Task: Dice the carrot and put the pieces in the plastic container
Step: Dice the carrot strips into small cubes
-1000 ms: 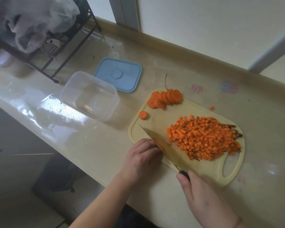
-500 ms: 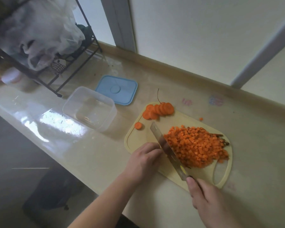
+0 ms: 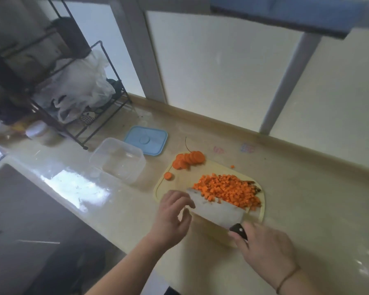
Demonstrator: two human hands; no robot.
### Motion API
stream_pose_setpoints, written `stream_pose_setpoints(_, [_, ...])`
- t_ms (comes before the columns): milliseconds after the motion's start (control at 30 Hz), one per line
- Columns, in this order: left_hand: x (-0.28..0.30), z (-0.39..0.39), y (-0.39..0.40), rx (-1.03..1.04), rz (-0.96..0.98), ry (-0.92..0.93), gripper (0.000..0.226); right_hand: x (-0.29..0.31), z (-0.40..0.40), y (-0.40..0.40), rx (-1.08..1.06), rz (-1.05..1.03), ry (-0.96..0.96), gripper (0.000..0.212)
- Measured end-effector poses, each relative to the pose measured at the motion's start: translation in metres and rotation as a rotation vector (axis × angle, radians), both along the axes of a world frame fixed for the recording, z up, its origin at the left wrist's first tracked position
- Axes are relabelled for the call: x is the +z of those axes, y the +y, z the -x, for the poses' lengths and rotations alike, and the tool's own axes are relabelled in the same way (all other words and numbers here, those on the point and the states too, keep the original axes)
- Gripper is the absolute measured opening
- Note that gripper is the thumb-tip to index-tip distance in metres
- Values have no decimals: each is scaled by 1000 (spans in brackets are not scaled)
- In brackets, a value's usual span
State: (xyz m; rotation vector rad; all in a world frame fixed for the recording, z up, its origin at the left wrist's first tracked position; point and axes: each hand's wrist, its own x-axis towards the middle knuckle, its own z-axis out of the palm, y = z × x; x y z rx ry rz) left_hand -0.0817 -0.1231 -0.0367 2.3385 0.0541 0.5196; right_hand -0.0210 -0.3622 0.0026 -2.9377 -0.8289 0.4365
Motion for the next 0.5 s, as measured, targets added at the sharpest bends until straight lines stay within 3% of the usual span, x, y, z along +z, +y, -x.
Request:
stream_pose_setpoints(67, [7,-11,-10,-120,-107,226,15,3,-1,-2,43,-23,-69,48])
stream_pose_setpoints(167, [11,-25,-21,-122,-127,412,33,12,-2,-3,85,-27,-111,48])
stream_pose_setpoints(267, [13,-35,-24,-115,-109,443,38,27,-3,4,108,60,-94,51])
stream_pose_setpoints(333, [13,-40,-25,-115,-89,461,33,30,-2,9,143,20,-228,49])
stream_pose_setpoints(500, [9,-58,-23,-121,-52,434,24,37,-1,21,147,168,-138,49])
